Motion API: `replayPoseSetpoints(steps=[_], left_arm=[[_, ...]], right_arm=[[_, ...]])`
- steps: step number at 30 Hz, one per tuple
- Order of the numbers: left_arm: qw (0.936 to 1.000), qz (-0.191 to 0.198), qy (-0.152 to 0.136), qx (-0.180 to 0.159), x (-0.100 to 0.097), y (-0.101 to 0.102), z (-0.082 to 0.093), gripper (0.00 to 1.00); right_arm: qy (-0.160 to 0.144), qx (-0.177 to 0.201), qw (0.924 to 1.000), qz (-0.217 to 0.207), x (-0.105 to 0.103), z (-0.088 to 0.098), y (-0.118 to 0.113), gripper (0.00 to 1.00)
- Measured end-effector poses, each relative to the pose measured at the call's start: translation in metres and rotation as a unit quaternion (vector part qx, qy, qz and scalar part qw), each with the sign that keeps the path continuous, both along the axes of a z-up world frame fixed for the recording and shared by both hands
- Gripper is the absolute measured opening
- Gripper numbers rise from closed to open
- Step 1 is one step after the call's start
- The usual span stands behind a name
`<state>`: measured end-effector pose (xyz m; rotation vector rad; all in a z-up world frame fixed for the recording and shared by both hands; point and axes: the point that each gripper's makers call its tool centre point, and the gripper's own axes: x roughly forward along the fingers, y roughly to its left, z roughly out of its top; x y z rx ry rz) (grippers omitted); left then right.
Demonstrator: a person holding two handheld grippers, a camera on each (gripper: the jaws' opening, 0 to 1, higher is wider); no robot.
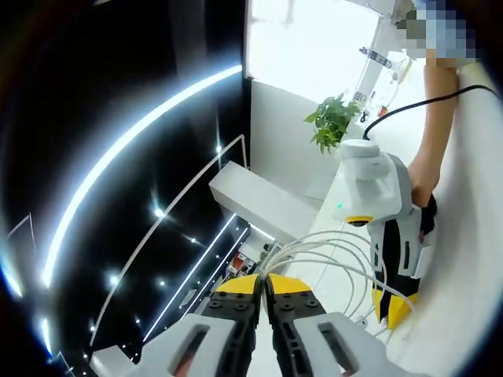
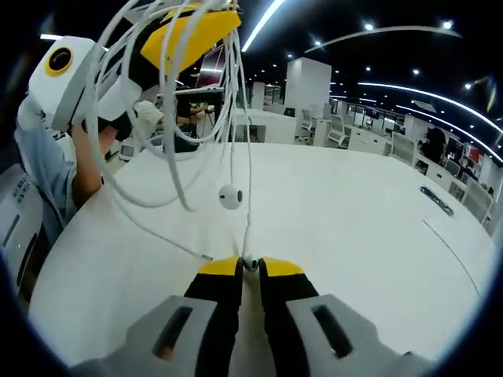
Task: Peel open the Velcro strap on the desktop, arrange the wired earphones neatly onto it, and close the Velcro strap to secure them.
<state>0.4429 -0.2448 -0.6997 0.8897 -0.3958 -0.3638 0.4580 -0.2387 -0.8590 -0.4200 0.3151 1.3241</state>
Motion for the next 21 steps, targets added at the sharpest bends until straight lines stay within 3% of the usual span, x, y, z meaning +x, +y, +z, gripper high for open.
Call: replayPoseSetpoints(steps=[12, 21], left_arm=[[1.0, 0.002, 0.001, -0.004, 0.0, 0.001, -0.002, 0.07], [0.9998, 0.0, 0.011, -0.014, 0.002, 0.005, -0.006, 0.07]], right_arm=[[-0.017, 0.013, 0.9997, -0.01, -0.001, 0.017, -0.015, 0.1], [-0.03, 0.021, 0.9993, -0.003, -0.015, 0.033, -0.029, 0.1]])
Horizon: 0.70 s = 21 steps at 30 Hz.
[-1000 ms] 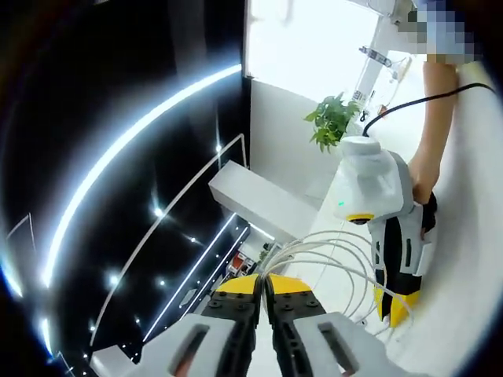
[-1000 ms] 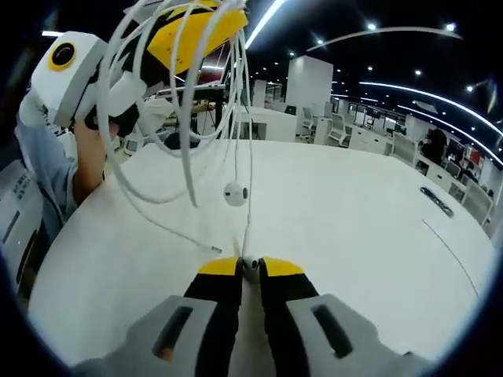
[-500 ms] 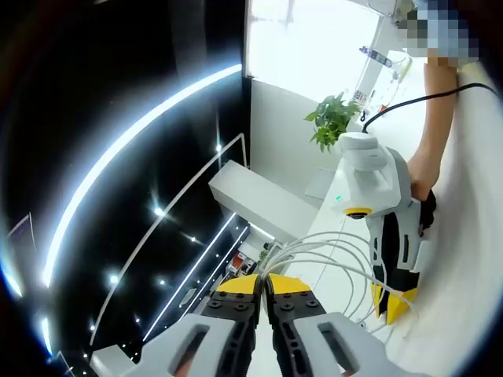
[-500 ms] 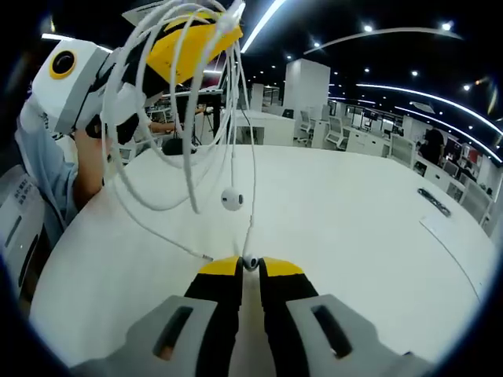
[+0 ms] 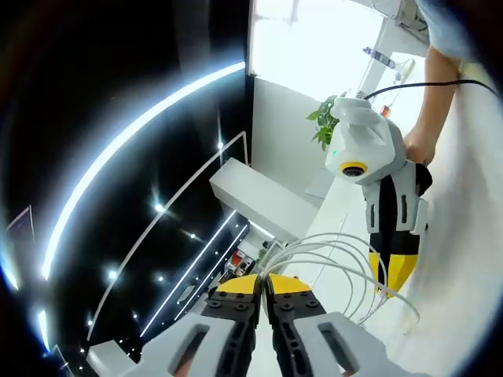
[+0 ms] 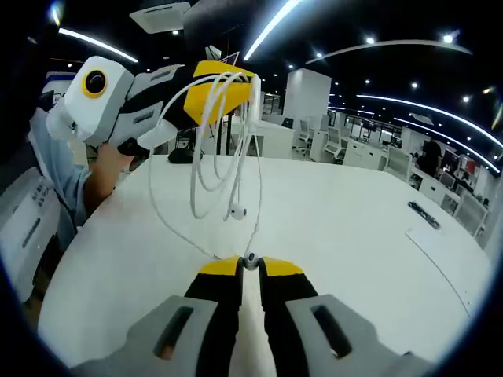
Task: Peel open the Velcro strap on the desktop, arrange the wired earphones neatly onto it, and close the Velcro strap to secure them.
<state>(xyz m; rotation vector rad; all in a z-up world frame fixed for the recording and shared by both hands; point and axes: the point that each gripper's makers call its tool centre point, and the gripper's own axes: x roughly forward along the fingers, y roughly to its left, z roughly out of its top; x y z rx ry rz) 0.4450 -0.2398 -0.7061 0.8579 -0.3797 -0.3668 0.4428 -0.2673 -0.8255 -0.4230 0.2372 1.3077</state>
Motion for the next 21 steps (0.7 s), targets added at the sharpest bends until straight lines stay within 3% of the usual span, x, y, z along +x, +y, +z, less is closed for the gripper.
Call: replayPoseSetpoints(steps=[8, 21], left_arm=[[1.0, -0.005, -0.004, 0.003, -0.002, 0.0, -0.001, 0.07], [0.9994, -0.025, 0.003, 0.023, -0.016, -0.018, -0.005, 0.07]], right_arm=[[-0.006, 0.01, 0.9999, 0.004, -0.009, 0.01, -0.007, 0.1], [0.034, 0.028, 0.999, -0.013, -0.036, 0.005, -0.023, 0.1]])
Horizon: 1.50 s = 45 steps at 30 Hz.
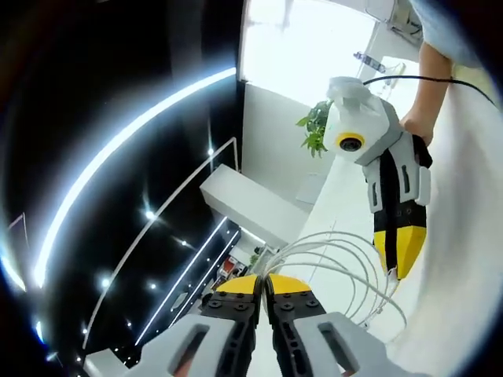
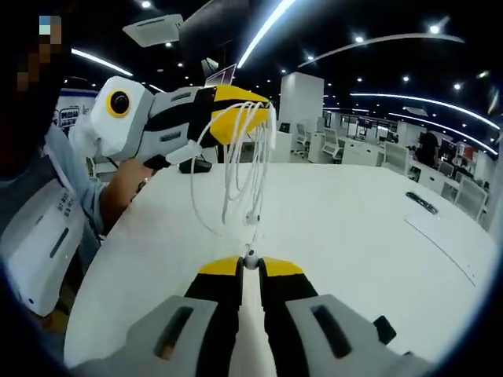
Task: Peel open the Velcro strap on the desktop, arrange the wired earphones neatly onto it, and close the Velcro strap to secure them.
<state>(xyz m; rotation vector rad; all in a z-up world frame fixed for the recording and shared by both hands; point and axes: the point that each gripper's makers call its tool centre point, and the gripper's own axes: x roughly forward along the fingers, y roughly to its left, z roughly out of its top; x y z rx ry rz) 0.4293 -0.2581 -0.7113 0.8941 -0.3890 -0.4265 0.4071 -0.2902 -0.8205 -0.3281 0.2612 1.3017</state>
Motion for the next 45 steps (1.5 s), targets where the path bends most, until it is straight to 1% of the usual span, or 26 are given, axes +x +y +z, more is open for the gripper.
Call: replayPoseSetpoints(steps=[4, 8, 13, 17, 18, 20, 24, 27, 31, 32, 33, 39, 40, 45], left_arm=[[0.9998, -0.018, 0.012, 0.006, -0.008, -0.012, -0.005, 0.07], [0.999, -0.036, 0.024, 0.014, -0.015, -0.027, -0.014, 0.07], [0.9977, -0.054, 0.037, 0.017, -0.02, -0.046, -0.025, 0.07], [0.9969, -0.064, 0.042, 0.019, -0.022, -0.056, -0.026, 0.07], [0.9966, -0.067, 0.043, 0.02, -0.009, -0.034, -0.018, 0.07], [0.9959, -0.073, 0.049, 0.021, -0.006, -0.033, -0.019, 0.07], [0.9934, -0.09, 0.068, 0.019, -0.003, -0.042, -0.027, 0.07], [0.9921, -0.094, 0.078, 0.03, -0.001, -0.046, -0.034, 0.07], [0.9902, -0.1, 0.09, 0.039, 0.001, -0.049, -0.041, 0.07], [0.9896, -0.101, 0.094, 0.039, -0.007, -0.039, -0.04, 0.07], [0.9891, -0.102, 0.098, 0.041, -0.007, -0.038, -0.041, 0.07], [0.9859, -0.11, 0.108, 0.064, -0.003, -0.04, -0.046, 0.07], [0.9856, -0.111, 0.108, 0.068, -0.009, -0.04, -0.047, 0.07], [0.9805, -0.123, 0.129, 0.083, -0.011, -0.042, -0.057, 0.06]], right_arm=[[0.006, -0.003, 0.9999, -0.009, -0.011, -0.003, -0.009, 0.1], [0.01, -0.002, 0.9998, -0.02, -0.02, -0.004, -0.022, 0.1], [0.014, 0.0, 0.9992, -0.037, -0.025, -0.004, -0.038, 0.1], [0.013, -0.005, 0.9988, -0.047, -0.028, -0.005, -0.051, 0.1], [0.012, -0.008, 0.9987, -0.049, -0.029, -0.006, -0.055, 0.1], [0.009, -0.013, 0.9985, -0.053, -0.031, -0.008, -0.061, 0.1], [0.011, -0.016, 0.9981, -0.058, -0.032, -0.013, -0.071, 0.1], [0.017, -0.019, 0.9975, -0.065, -0.031, -0.018, -0.081, 0.1], [0.02, -0.017, 0.997, -0.072, -0.03, -0.02, -0.09, 0.1], [0.02, -0.017, 0.997, -0.073, -0.029, -0.02, -0.092, 0.1], [0.021, -0.016, 0.9969, -0.074, -0.03, -0.02, -0.094, 0.1], [0.028, -0.023, 0.9965, -0.076, -0.028, -0.026, -0.098, 0.1], [0.029, -0.025, 0.9964, -0.075, -0.027, -0.027, -0.098, 0.1], [0.037, -0.031, 0.9956, -0.08, -0.022, -0.034, -0.1, 0.1]])
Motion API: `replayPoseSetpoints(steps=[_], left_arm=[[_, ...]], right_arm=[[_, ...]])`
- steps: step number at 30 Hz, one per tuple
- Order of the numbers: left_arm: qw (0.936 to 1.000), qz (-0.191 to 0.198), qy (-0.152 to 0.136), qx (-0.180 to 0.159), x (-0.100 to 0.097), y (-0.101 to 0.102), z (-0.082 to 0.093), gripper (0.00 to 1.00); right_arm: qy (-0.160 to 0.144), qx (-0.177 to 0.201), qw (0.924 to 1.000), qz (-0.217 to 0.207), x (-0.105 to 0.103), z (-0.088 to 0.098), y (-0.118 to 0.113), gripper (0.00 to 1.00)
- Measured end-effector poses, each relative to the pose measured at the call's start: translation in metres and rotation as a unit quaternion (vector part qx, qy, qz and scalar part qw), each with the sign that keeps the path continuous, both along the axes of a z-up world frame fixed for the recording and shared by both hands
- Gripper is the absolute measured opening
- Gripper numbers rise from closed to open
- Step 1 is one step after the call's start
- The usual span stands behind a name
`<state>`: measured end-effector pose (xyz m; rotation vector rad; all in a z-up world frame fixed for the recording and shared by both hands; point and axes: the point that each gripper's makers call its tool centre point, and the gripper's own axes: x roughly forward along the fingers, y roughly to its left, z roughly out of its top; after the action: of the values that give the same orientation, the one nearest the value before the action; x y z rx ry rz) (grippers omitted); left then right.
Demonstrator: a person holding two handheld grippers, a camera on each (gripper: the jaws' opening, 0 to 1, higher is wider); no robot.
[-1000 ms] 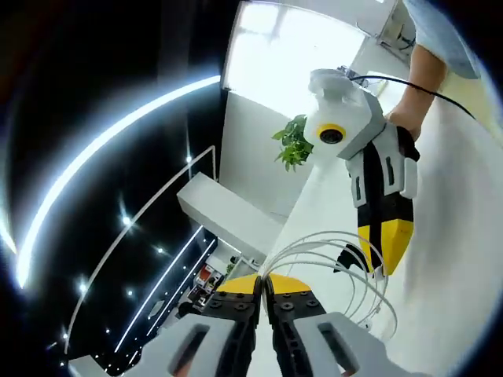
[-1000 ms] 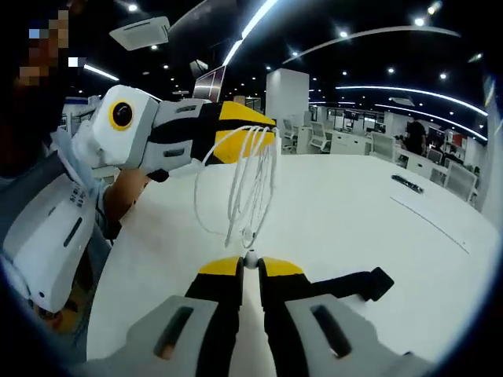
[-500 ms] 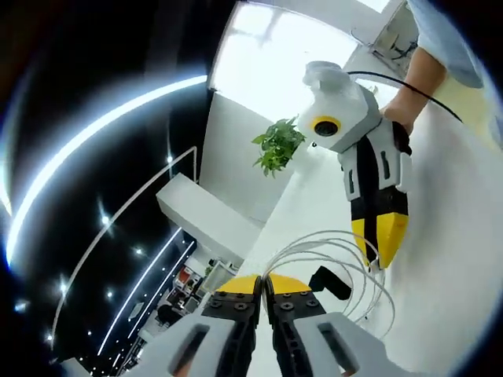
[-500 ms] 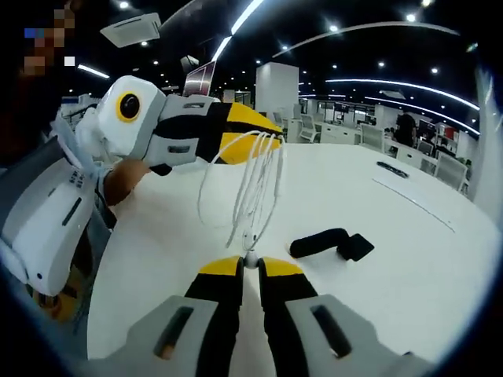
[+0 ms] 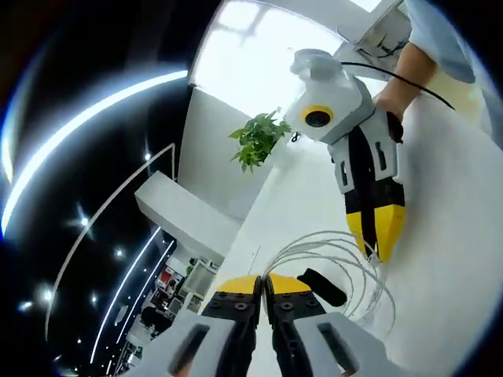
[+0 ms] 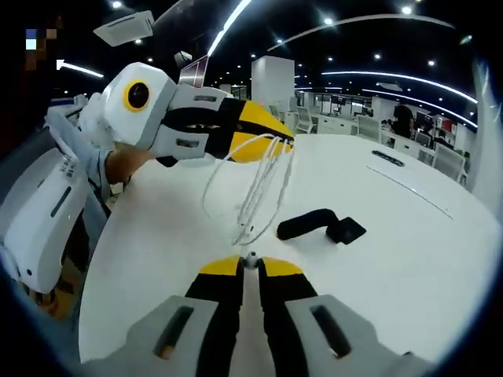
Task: Peel open the Velcro strap on the desktop, arrange the wired earphones neatly onto it, and close the Velcro strap to secure them.
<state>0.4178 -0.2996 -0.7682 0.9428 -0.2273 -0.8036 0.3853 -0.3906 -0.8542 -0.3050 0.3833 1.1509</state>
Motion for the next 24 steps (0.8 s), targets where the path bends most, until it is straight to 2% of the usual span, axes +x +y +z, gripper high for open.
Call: replayPoseSetpoints(steps=[3, 4, 5, 6, 7, 14, 18, 22, 24], left_arm=[[0.9999, -0.004, 0.006, 0.009, 0.001, 0.001, -0.007, 0.06], [0.9999, -0.004, 0.008, 0.012, 0.004, -0.017, -0.011, 0.06], [0.9998, -0.005, 0.01, 0.015, 0.013, -0.059, -0.018, 0.06], [0.9998, -0.006, 0.012, 0.016, 0.016, -0.078, -0.022, 0.06], [0.9997, -0.006, 0.014, 0.016, 0.016, -0.087, -0.023, 0.06], [0.9998, -0.004, 0.017, 0.006, 0.016, -0.091, -0.023, 0.06], [0.9999, -0.003, 0.013, 0.009, 0.016, -0.092, -0.024, 0.06], [0.9998, 0.004, -0.004, 0.019, 0.017, -0.091, -0.023, 0.06], [0.9997, 0.004, -0.009, 0.022, 0.016, -0.092, -0.022, 0.06]], right_arm=[[-0.001, -0.002, 1.0, -0.008, 0.003, -0.001, -0.003, 0.1], [-0.002, 0.0, 1.0, -0.01, 0.005, 0.0, -0.004, 0.1], [-0.003, 0.001, 0.9999, -0.013, 0.006, 0.002, -0.006, 0.1], [-0.006, 0.002, 0.9998, -0.017, 0.007, 0.003, -0.009, 0.1], [-0.009, 0.001, 0.9998, -0.02, 0.007, 0.005, -0.012, 0.1], [-0.02, 0.02, 0.9981, -0.054, 0.011, 0.021, -0.034, 0.1], [-0.022, 0.063, 0.995, -0.074, 0.017, 0.042, -0.043, 0.1], [-0.014, 0.115, 0.9901, -0.079, 0.018, 0.067, -0.04, 0.11], [-0.01, 0.12, 0.9896, -0.078, 0.018, 0.075, -0.035, 0.11]])
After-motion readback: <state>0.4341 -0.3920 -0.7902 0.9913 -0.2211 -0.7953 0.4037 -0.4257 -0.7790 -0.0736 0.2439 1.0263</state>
